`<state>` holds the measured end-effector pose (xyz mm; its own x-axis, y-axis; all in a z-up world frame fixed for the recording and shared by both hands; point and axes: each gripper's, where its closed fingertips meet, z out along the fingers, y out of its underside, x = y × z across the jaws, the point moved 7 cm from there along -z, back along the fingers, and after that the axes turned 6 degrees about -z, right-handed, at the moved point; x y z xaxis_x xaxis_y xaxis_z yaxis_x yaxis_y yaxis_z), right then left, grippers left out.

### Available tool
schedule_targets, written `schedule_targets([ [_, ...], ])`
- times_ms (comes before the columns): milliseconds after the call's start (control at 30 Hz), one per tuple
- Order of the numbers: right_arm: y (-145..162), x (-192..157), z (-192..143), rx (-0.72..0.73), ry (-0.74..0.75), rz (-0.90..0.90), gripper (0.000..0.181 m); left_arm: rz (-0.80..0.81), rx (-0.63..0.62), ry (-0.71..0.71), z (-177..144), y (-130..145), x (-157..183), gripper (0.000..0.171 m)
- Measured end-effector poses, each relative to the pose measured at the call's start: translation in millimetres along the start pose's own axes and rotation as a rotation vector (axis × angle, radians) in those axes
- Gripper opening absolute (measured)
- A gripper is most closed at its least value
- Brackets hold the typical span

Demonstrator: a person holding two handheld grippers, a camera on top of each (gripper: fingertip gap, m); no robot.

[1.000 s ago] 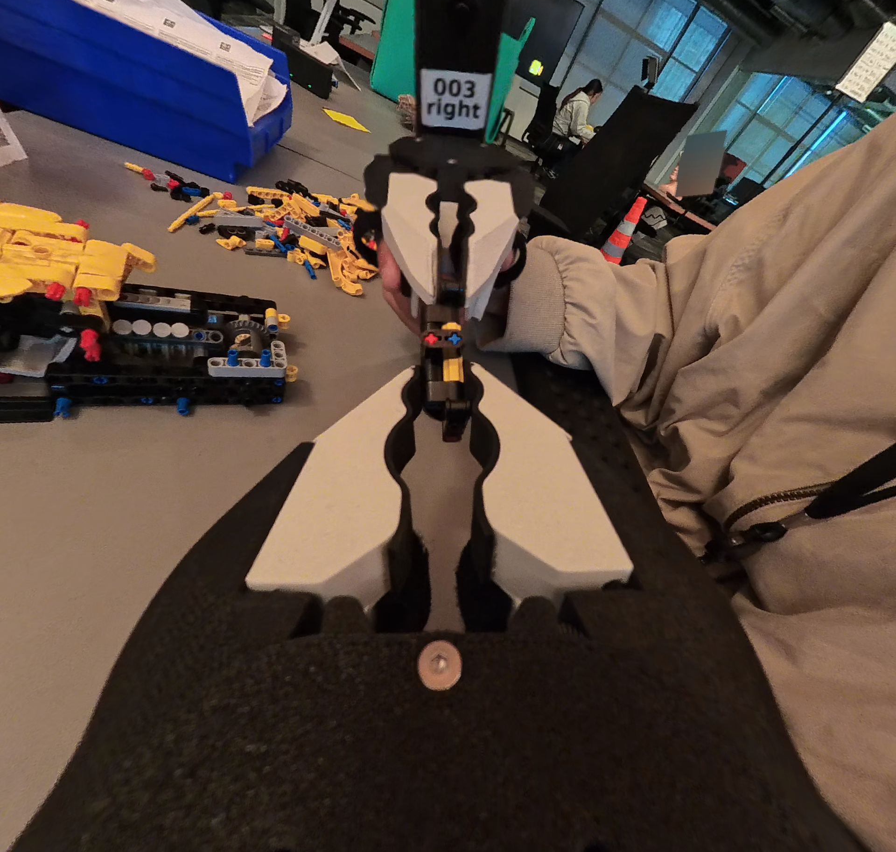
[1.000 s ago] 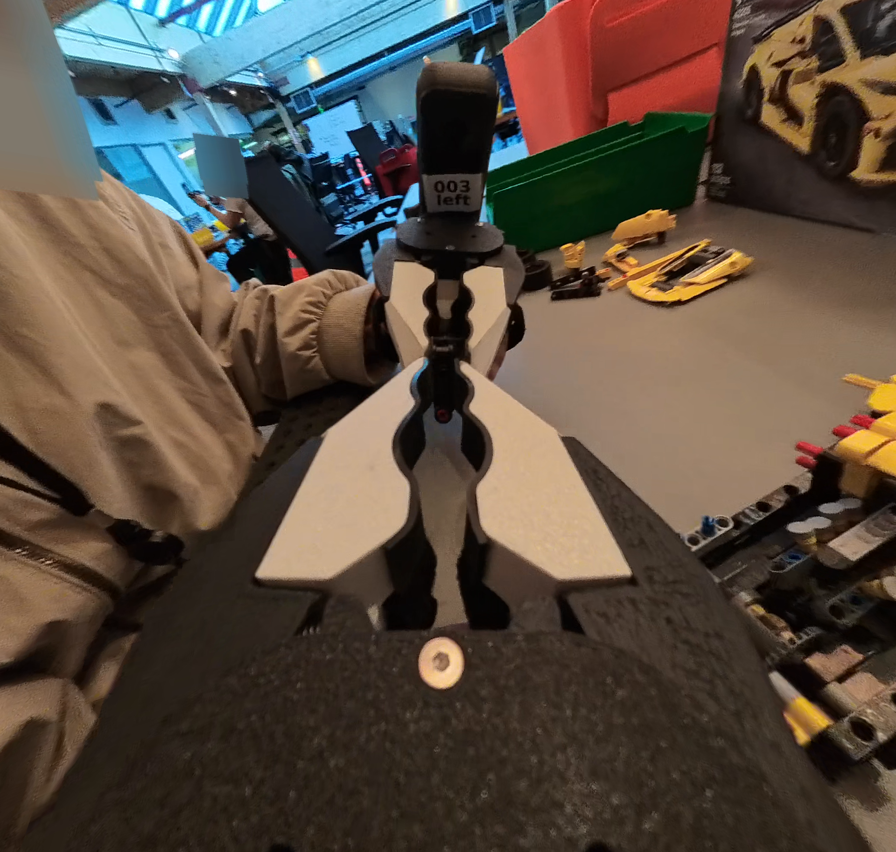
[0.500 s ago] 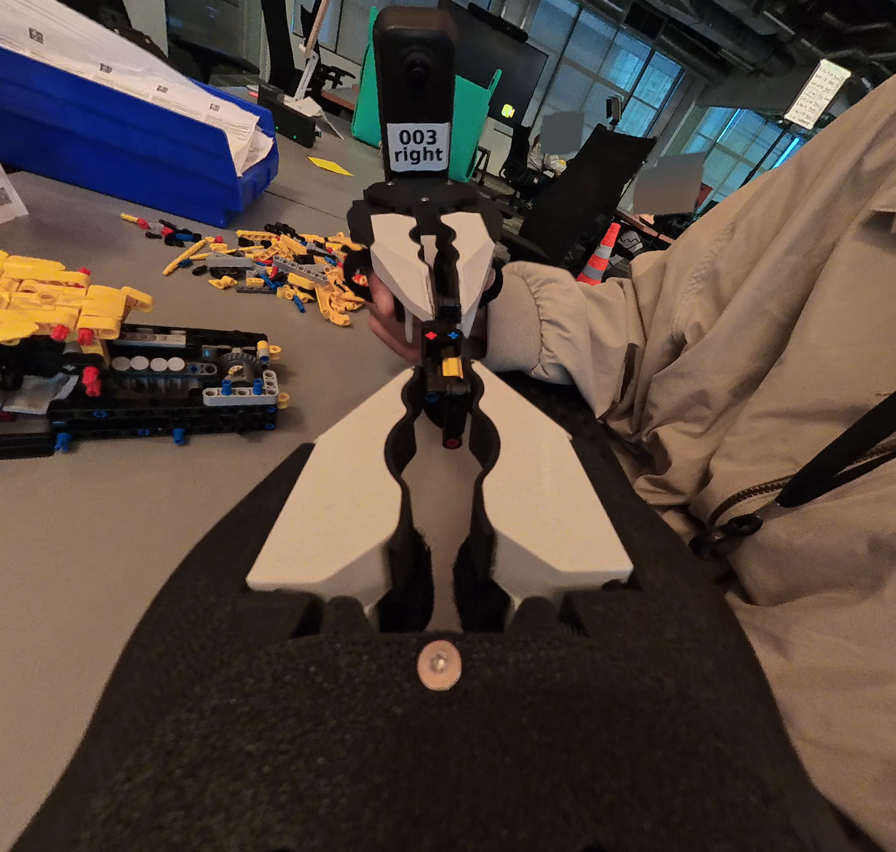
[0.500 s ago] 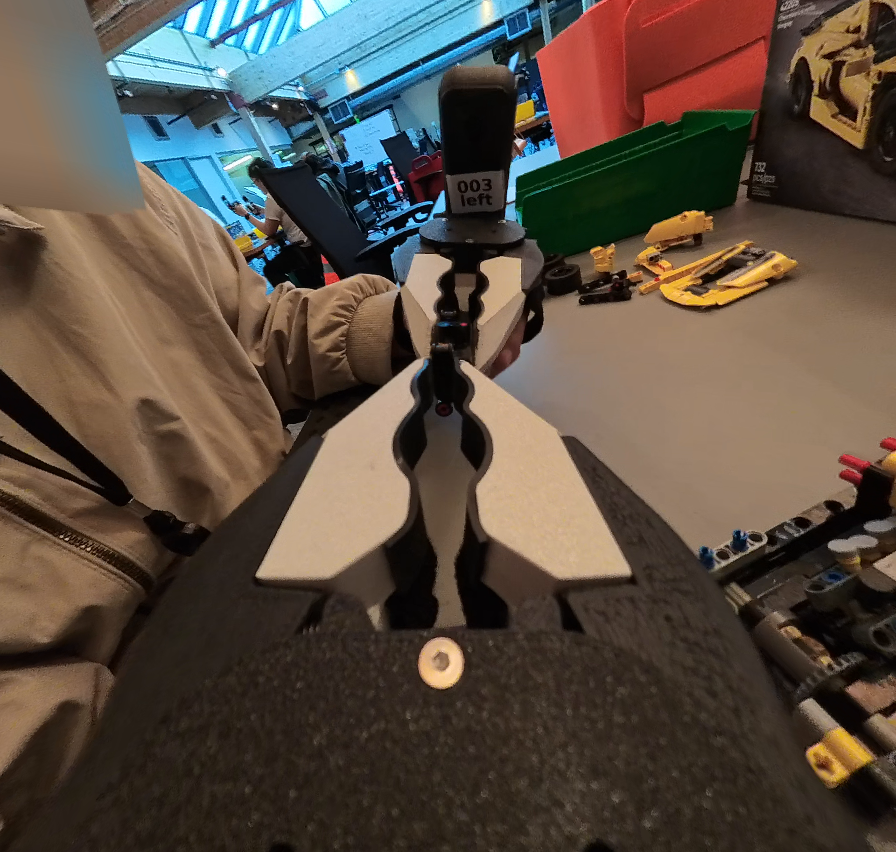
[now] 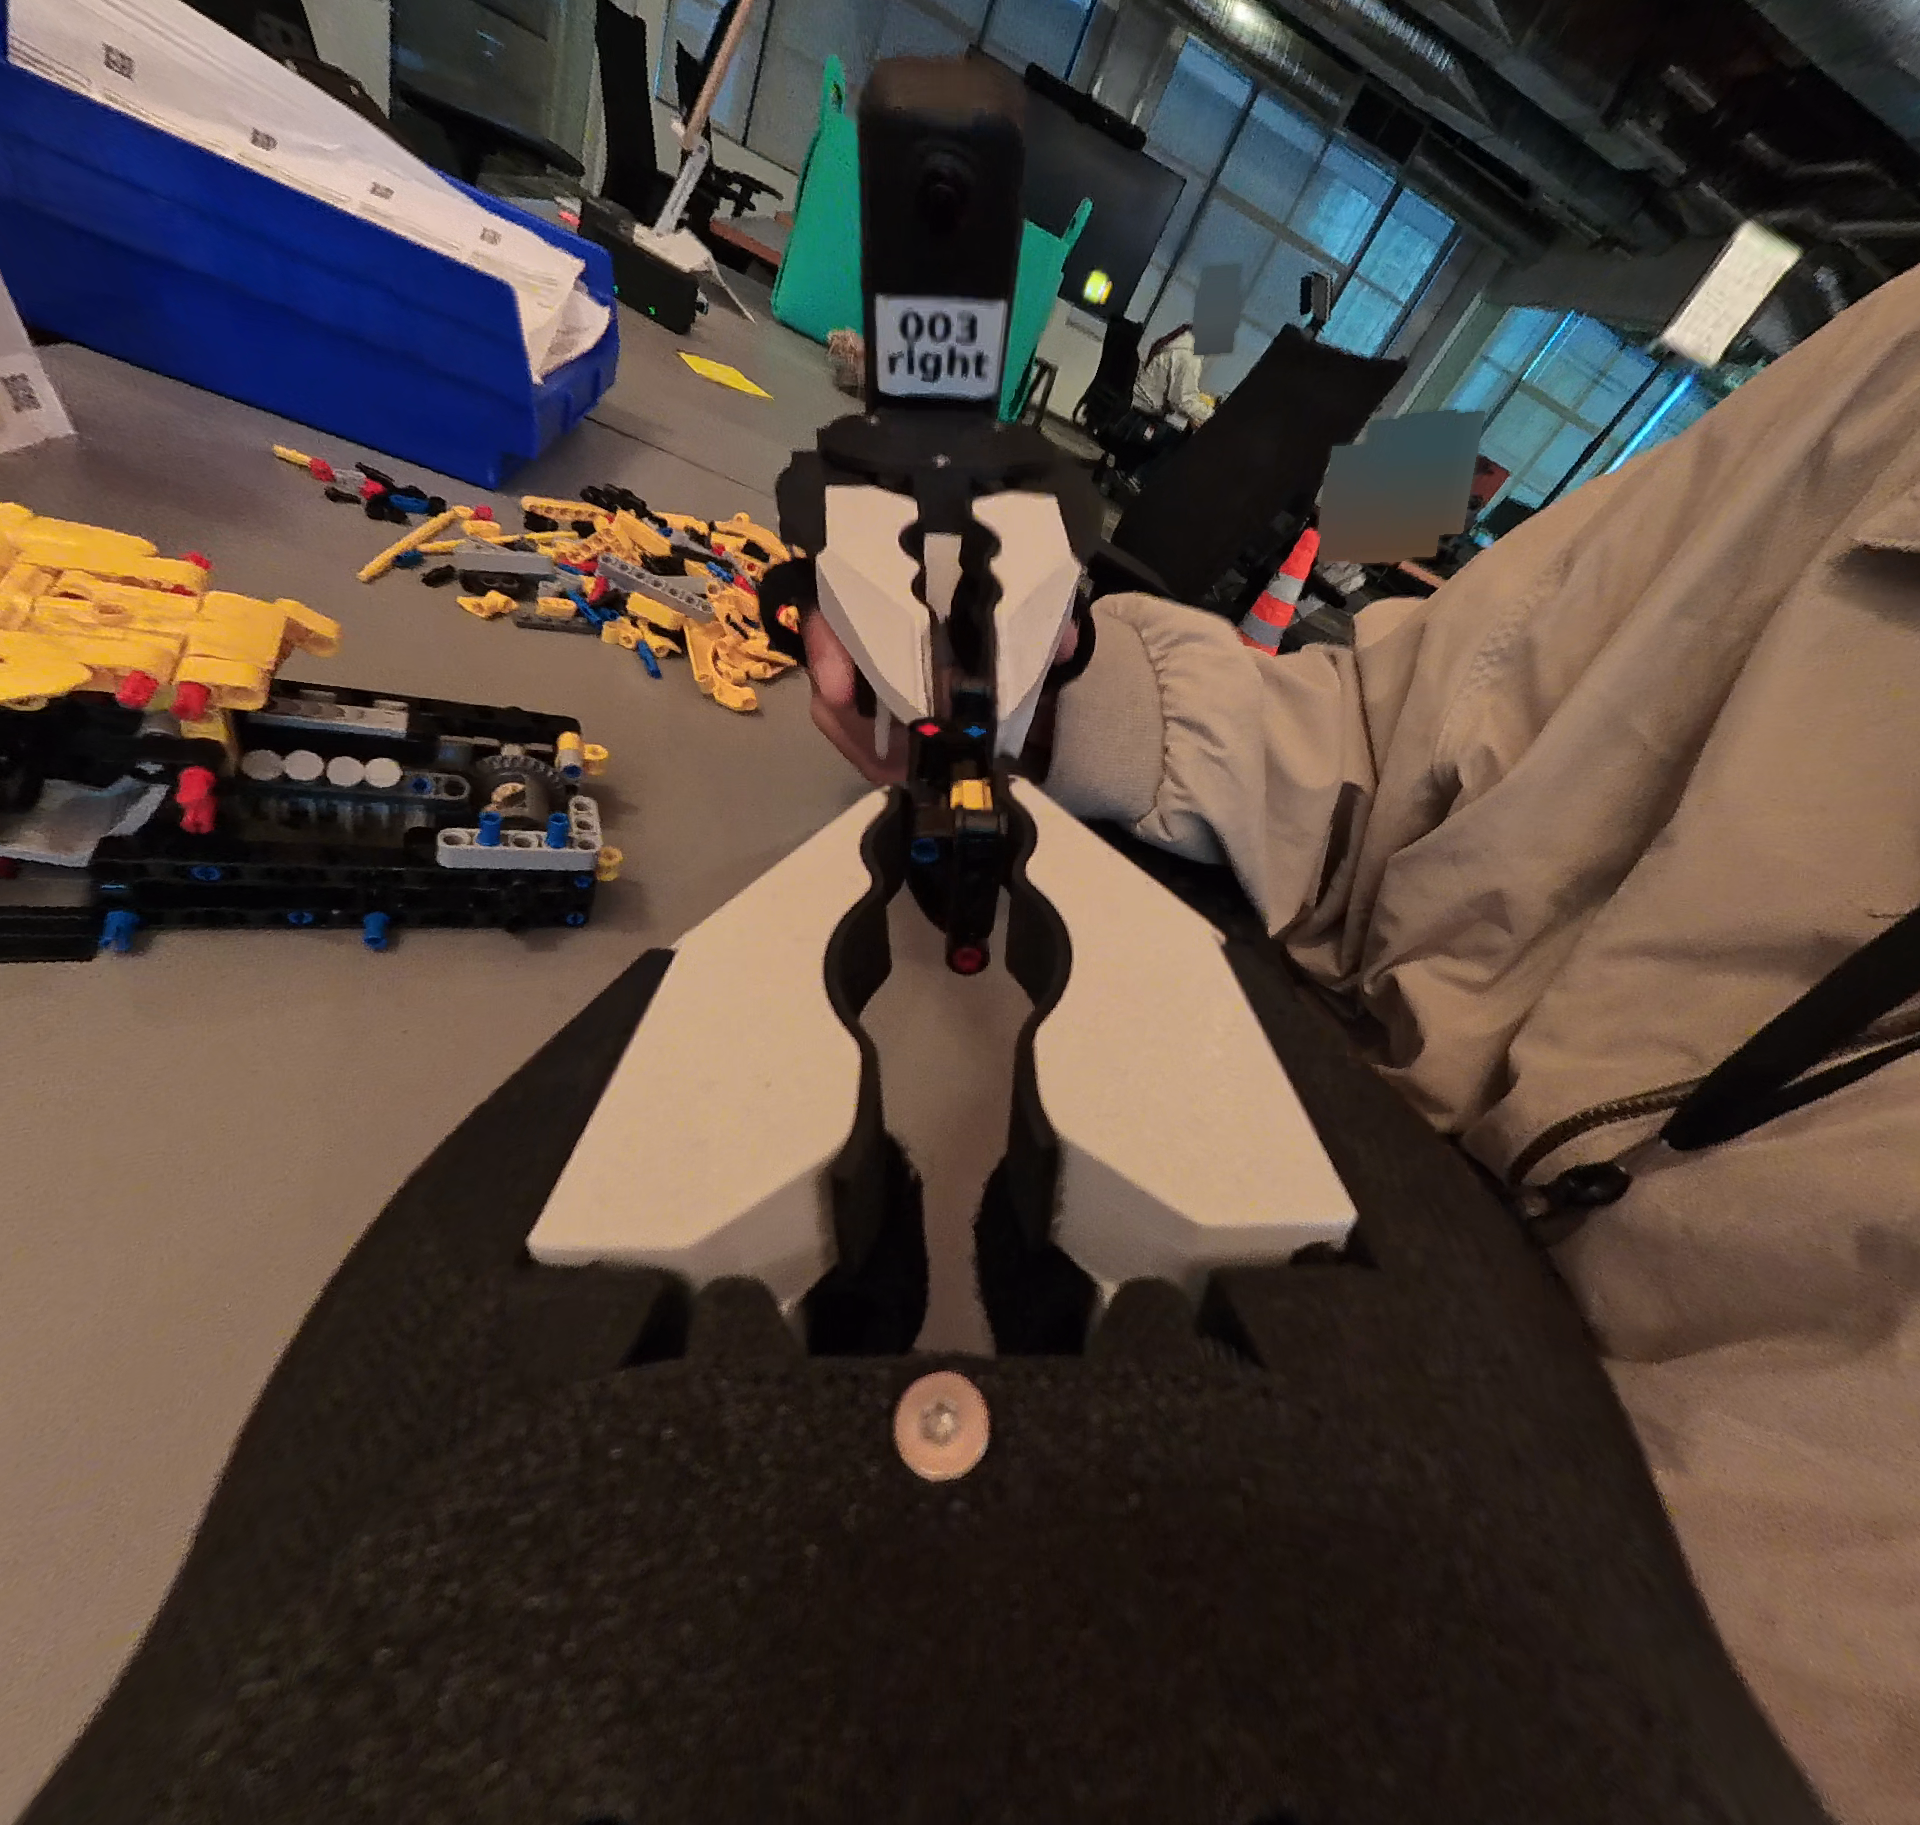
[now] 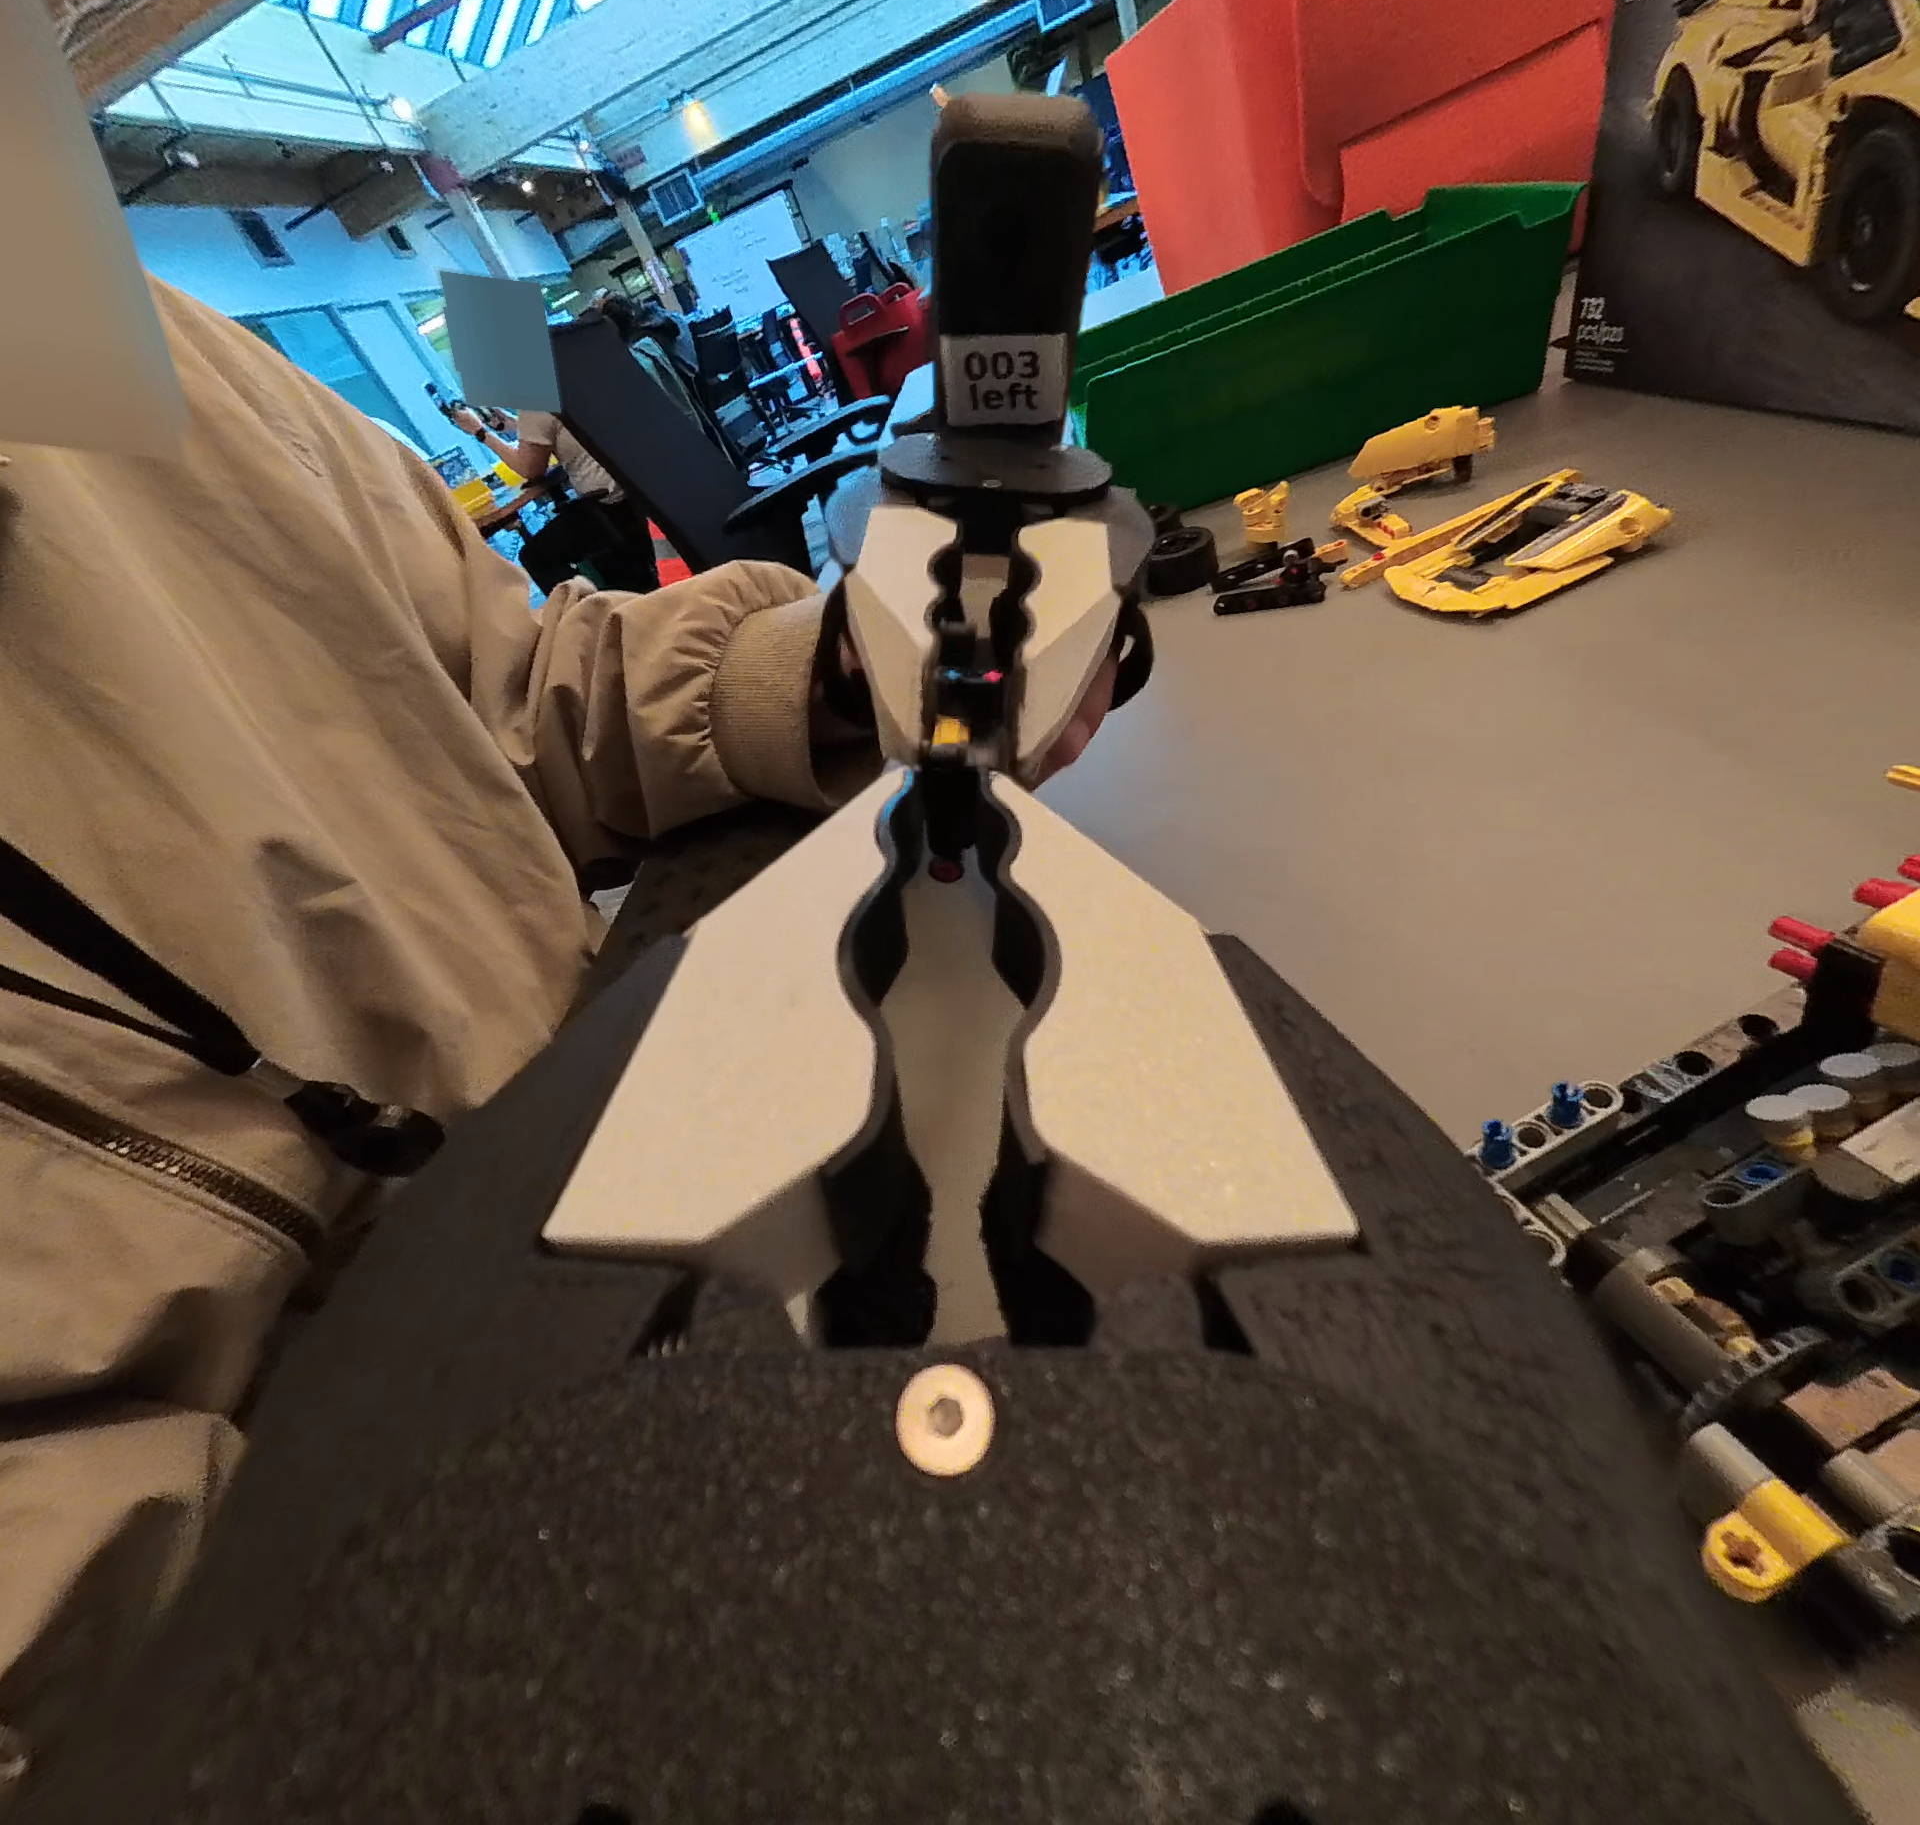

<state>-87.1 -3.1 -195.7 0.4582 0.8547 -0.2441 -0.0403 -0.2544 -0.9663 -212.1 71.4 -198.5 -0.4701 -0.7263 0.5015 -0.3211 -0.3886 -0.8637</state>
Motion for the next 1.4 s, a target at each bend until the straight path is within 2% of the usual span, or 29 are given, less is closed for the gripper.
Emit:
schedule_targets([
  [100, -1.5, -0.7, 1.1, -0.003, 0.015, -0.036, 0.006, 0.003, 0.034, 0.001, -1.6, -2.3, 0.3, 0.016],
  [300, -0.2, 1.9, -0.6, -0.011, -0.015, -0.034, 0.006, 0.110, -0.009, -0.053, -4.0, -2.2, 4.2, 0.016],
  [333, -6.3, 3.1, -9.3, 0.045, -0.011, -0.030, 0.005, 0.098, 0.047, -0.041, -14.0, -8.6, 4.5, 0.016],
  [400, -24.6, 13.1, -63.6, 0.248, 0.040, 0.016, 0.005, 0.057, 0.229, -0.073, -56.4, -30.1, -3.8, 0.015],
  [433, -25.3, 17.7, -79.6, 0.265, 0.101, 0.005, 0.005, 0.063, 0.247, -0.107, -64.8, -32.6, -7.3, 0.015],
  [567, -28.1, 22.1, -75.2, 0.284, 0.079, 0.039, 0.005, 0.055, 0.086, -0.091, -28.1, -12.6, -8.0, 0.016],
  [700, -28.4, 23.4, -81.6, 0.315, 0.057, 0.075, 0.005, 0.002, 0.148, -0.067, -29.3, -14.2, -11.9, 0.016],
  [800, -34.4, 18.5, -83.2, 0.385, -0.072, 0.147, 0.005, -0.025, 0.195, -0.048, -28.9, -17.7, -12.9, 0.016],
  [833, -33.9, 21.7, -85.2, 0.374, -0.052, 0.167, 0.005, -0.040, 0.219, -0.028, -29.7, -19.8, -11.9, 0.016],
  [867, -31.9, 28.7, -89.1, 0.330, 0.048, 0.166, 0.005, -0.061, 0.240, -0.001, -31.0, -21.9, -10.4, 0.016],
  [900, -28.4, 37.0, -97.0, 0.230, 0.216, 0.137, 0.006, -0.080, 0.264, 0.022, -32.8, -23.8, -9.2, 0.016],
  [1000, -8.4, 51.7, -153.6, -0.271, 0.891, -0.007, 0.006, -0.122, 0.311, 0.080, -37.7, -26.4, -5.9, 0.016],
  [1033, -1.1, 47.2, -171.9, -0.417, 1.009, -0.016, 0.006, -0.134, 0.318, 0.091, -38.6, -27.1, -5.6, 0.016],
  [1133, 22.0, 34.3, -206.3, -0.668, 1.102, 0.136, 0.006, -0.137, 0.323, 0.113, -39.6, -29.4, -3.0, 0.016],
  [1233, 42.5, 34.1, -218.7, -0.782, 1.101, 0.211, 0.013, -0.146, 0.321, 0.128, -39.2, -29.4, -1.2, 0.016],
  [1333, 32.8, 36.8, -201.4, -0.685, 1.041, 0.168, 0.021, -0.173, 0.330, 0.129, -39.5, -28.8, -4.3, 0.016],
  [1400, 8.9, 36.4, -162.1, -0.516, 0.898, 0.101, 0.024, -0.196, 0.338, 0.121, -40.4, -28.1, -8.2, 0.016],
])
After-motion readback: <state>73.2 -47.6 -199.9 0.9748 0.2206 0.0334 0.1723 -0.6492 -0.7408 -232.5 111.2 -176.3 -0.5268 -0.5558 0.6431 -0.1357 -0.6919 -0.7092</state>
